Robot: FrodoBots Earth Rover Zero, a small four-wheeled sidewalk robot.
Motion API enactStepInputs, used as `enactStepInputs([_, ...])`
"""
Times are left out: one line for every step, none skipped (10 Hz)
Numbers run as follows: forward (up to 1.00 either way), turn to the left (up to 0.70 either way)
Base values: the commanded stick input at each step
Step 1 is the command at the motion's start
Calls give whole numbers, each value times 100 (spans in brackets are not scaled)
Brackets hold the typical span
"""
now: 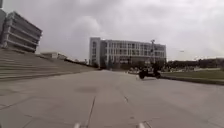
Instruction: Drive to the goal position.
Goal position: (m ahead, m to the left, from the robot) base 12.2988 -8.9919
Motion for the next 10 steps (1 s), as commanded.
enactStepInputs([50,0])
enactStepInputs([50,0])
enactStepInputs([50,0])
enactStepInputs([50,0])
enactStepInputs([50,0])
enactStepInputs([50,0])
enactStepInputs([50,0])
enactStepInputs([50,2])
enactStepInputs([50,10])
enactStepInputs([50,18])
